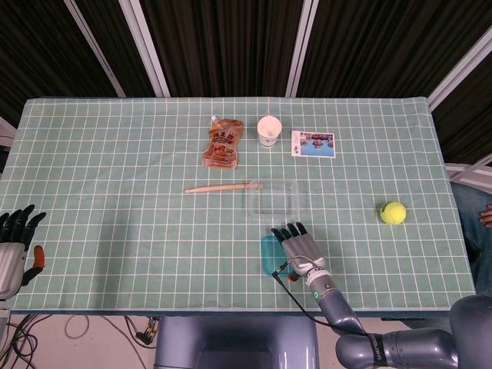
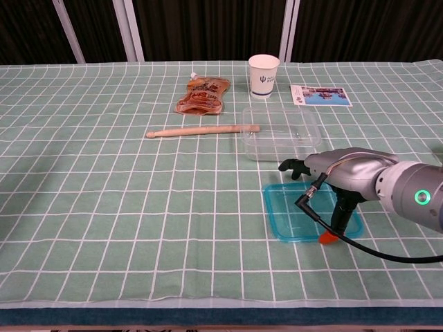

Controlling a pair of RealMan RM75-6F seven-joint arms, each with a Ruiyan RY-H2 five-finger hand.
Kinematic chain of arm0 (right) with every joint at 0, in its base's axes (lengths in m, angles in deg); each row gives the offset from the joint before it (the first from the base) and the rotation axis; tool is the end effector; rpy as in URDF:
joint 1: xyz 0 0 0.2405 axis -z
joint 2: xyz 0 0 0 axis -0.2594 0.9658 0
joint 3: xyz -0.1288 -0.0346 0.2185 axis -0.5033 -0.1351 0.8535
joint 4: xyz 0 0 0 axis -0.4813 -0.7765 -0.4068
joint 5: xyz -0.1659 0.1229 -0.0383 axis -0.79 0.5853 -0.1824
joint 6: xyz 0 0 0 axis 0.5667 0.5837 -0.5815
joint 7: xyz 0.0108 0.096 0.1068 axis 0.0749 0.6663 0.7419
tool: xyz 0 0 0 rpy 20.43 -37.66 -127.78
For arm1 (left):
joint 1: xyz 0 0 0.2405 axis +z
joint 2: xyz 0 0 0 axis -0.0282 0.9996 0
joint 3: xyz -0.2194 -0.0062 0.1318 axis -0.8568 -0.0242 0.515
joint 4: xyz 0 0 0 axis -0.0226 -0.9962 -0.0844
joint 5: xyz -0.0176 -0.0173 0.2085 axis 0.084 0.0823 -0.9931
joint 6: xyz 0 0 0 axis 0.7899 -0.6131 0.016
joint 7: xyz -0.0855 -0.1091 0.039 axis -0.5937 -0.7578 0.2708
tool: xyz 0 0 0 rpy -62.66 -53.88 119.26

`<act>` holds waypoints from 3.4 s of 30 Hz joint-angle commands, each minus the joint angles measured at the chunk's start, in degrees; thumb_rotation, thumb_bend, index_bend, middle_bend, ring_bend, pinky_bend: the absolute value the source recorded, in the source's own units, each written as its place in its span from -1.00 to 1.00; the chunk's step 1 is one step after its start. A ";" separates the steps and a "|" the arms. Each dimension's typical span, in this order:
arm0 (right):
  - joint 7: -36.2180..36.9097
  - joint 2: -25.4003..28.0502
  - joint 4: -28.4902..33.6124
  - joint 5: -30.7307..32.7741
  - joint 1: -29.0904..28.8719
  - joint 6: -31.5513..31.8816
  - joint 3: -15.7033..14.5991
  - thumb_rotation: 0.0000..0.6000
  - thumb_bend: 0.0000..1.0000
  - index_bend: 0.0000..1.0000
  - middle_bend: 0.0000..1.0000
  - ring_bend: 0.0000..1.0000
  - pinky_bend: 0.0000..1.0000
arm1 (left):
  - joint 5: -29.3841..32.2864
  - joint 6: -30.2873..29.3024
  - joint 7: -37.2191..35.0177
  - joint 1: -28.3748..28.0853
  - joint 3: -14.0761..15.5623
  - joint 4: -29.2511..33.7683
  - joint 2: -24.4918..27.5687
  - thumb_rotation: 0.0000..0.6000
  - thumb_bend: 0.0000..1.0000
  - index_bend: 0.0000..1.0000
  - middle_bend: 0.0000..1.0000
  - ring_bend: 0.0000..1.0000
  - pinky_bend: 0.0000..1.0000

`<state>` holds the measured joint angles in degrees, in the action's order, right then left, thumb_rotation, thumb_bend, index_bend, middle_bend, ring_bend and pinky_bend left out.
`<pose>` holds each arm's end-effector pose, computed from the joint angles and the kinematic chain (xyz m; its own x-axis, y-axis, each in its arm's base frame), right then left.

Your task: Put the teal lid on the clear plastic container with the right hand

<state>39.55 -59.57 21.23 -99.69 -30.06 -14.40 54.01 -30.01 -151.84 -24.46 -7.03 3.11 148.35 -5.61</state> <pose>-0.1402 -0.2753 -0.0477 0.5439 -0.4597 0.7021 -0.8392 -0.3035 0.4513 -0.3085 0.1821 0.1526 0.4745 0.0245 0.8799 0.8799 0.0145 -0.4749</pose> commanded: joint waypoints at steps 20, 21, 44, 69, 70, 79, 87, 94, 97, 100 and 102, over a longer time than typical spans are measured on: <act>0.38 -0.26 -0.79 -0.19 0.12 -0.33 -0.33 1.00 -0.75 -1.00 -0.52 -1.00 -1.00 | 0.27 0.08 0.17 0.00 -0.07 0.10 0.02 1.00 0.31 -0.78 -1.00 -1.00 -1.00; 0.41 -0.30 -0.80 -0.25 0.16 -0.29 -0.36 1.00 -0.75 -1.00 -0.52 -1.00 -1.00 | 0.31 0.08 0.18 0.01 -0.07 0.10 0.03 1.00 0.31 -0.78 -1.00 -1.00 -1.00; -0.52 -0.51 -1.65 0.47 -0.07 -1.23 -1.07 1.00 -0.75 -1.00 -0.51 -1.00 -1.00 | 0.65 0.15 0.11 0.08 -0.14 0.36 0.06 1.00 0.31 -0.78 -1.00 -1.00 -1.00; 8.02 0.93 -1.45 -7.72 2.31 -2.26 -0.14 1.00 -0.61 -0.87 -0.12 -0.81 -1.00 | 0.97 0.41 -0.31 0.14 -0.11 0.64 0.30 1.00 0.31 -0.78 -1.00 -1.00 -1.00; 8.39 1.05 -1.38 -8.07 2.43 -2.29 -0.09 1.00 -0.61 -0.87 -0.12 -0.81 -1.00 | 0.97 0.40 -0.30 0.14 -0.12 0.66 0.31 1.00 0.31 -0.78 -1.00 -1.00 -1.00; 9.94 1.57 -1.65 -9.21 3.10 -2.79 0.03 1.00 -0.61 -0.87 -0.12 -0.81 -1.00 | 1.08 0.43 -0.27 0.15 -0.15 0.63 0.32 1.00 0.31 -0.78 -1.00 -1.00 -1.00; 11.35 3.31 -0.39 -10.51 3.88 -2.45 0.41 1.00 -0.61 -0.87 -0.11 -0.80 -1.00 | 1.00 0.33 -0.32 0.17 -0.16 0.62 0.32 1.00 0.31 -0.78 -1.00 -1.00 -1.00; 13.00 7.67 3.24 -12.69 5.41 -1.27 0.15 1.00 -0.61 -0.87 -0.11 -0.79 -1.00 | 0.84 0.31 -0.29 0.15 -0.11 0.59 0.30 1.00 0.31 -0.78 -1.00 -1.00 -1.00; 14.23 10.27 5.05 -13.90 6.32 -1.06 -0.25 1.00 -0.61 -0.87 -0.11 -0.79 -1.00 | 0.79 0.29 -0.28 0.17 -0.09 0.63 0.28 1.00 0.31 -0.78 -1.00 -1.00 -1.00; 15.49 12.97 6.84 -15.65 7.38 -0.57 -0.79 1.00 -0.61 -0.87 -0.11 -0.79 -1.00 | 0.74 0.21 -0.25 0.18 -0.09 0.66 0.27 1.00 0.31 -0.78 -1.00 -1.00 -1.00; 16.42 14.65 7.97 -16.60 8.00 -0.36 -1.03 1.00 -0.61 -0.87 -0.11 -0.79 -1.00 | 0.74 0.21 -0.23 0.19 -0.08 0.67 0.25 1.00 0.31 -0.78 -1.00 -1.00 -1.00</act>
<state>55.06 -46.17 28.14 -115.31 -22.78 -15.11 53.35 -29.28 -151.63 -24.69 -6.84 3.03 149.01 -5.36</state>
